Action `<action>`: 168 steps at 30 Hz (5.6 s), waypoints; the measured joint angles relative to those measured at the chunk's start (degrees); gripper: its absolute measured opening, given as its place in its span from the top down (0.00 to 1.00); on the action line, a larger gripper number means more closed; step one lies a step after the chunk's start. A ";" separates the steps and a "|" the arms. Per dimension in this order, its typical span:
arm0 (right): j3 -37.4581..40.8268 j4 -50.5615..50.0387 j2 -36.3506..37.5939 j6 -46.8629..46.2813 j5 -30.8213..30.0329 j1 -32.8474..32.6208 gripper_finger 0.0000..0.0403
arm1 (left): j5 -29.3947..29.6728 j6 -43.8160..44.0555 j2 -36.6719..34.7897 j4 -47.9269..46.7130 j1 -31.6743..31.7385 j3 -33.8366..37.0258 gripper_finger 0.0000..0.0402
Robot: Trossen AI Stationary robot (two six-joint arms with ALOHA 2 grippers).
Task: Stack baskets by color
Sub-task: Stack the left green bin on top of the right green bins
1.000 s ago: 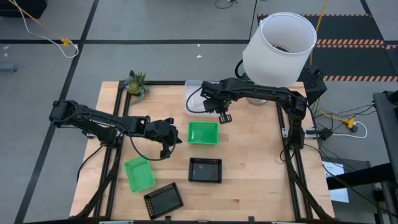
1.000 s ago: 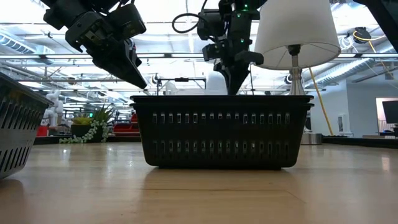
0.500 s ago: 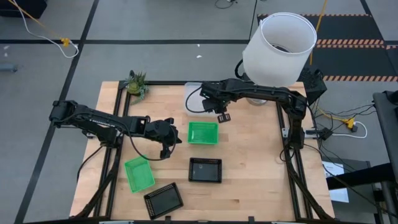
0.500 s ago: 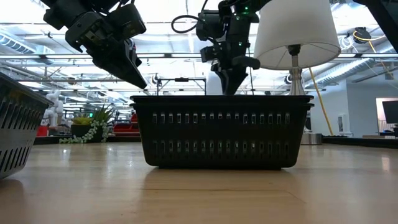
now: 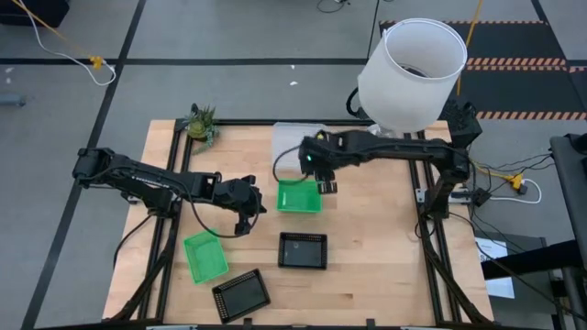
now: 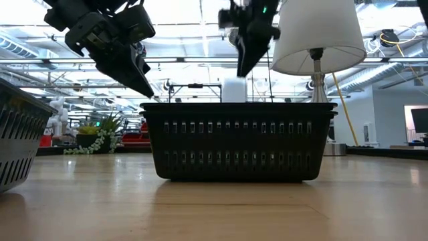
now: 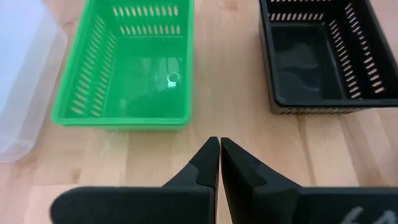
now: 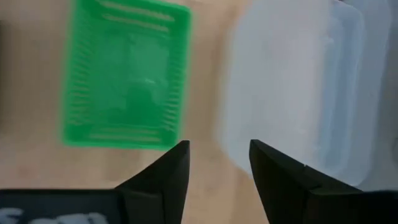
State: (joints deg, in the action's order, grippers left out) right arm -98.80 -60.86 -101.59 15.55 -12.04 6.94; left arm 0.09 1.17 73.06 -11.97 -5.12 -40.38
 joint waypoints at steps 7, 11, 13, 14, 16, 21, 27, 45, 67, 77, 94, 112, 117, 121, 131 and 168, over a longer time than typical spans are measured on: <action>12.97 10.08 9.70 -10.66 -0.10 -11.29 0.59 | 0.01 5.15 0.00 -5.33 -5.49 -0.02 0.95; 23.51 17.41 17.11 -16.37 -0.10 -18.29 0.59 | 1.72 13.98 0.00 -14.02 -12.93 -0.03 0.95; 27.72 20.23 20.74 -19.97 -0.14 -21.37 0.59 | 3.10 18.08 0.00 -18.27 -16.95 -0.46 0.95; 29.65 22.02 22.54 -21.78 0.05 -22.77 0.59 | 3.75 20.24 0.00 -20.40 -18.96 -0.86 0.95; 33.82 26.15 25.95 -24.28 -1.15 -25.29 0.60 | 4.85 24.45 -0.04 -23.70 -22.61 -2.21 0.95; 43.75 36.83 32.29 -25.18 -4.79 -29.47 0.60 | 6.99 33.59 -0.11 -28.02 -30.12 -4.90 0.95; 50.18 40.73 35.92 -24.32 -4.51 -30.27 0.60 | 7.56 49.72 -0.13 -35.39 -37.06 -4.96 0.94; 51.06 40.74 36.53 -23.86 -4.30 -30.29 0.60 | 3.42 67.07 -0.15 -38.52 -49.98 -4.94 0.66; 51.06 40.71 36.51 -23.44 -4.27 -30.29 0.60 | 3.06 34.40 0.06 -37.74 -55.89 -4.94 0.66; 51.05 40.53 36.51 -23.44 -4.21 -30.29 0.60 | 2.78 28.50 1.73 -37.69 -55.98 -4.92 0.77; 51.05 40.45 36.51 -23.45 -4.18 -30.29 0.60 | 6.99 34.97 3.10 -37.67 -55.90 -4.87 0.82; 52.23 40.45 36.49 -23.43 -4.16 -30.29 0.60 | 8.94 34.23 3.02 -39.62 -56.05 -4.87 0.66; 53.18 40.43 36.47 -23.43 -4.21 -30.25 0.60 | 9.11 30.57 3.02 -41.61 -57.07 -4.87 0.62; 53.20 40.50 36.47 -23.43 -4.21 -30.25 0.60 | 11.65 28.30 3.02 -41.50 -56.90 -4.87 0.70; 53.22 40.54 36.47 -23.43 -4.23 -30.25 0.60 | 11.98 27.69 3.06 -40.55 -56.68 -4.83 0.98; 53.22 40.87 36.49 -23.41 -4.18 -30.27 0.60 | 16.48 33.48 4.62 -40.00 -55.07 -4.76 0.97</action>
State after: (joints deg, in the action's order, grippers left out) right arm -45.58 -19.99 -65.10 -7.86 -16.22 -23.33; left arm 16.58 34.65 77.67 -51.97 -60.19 -45.15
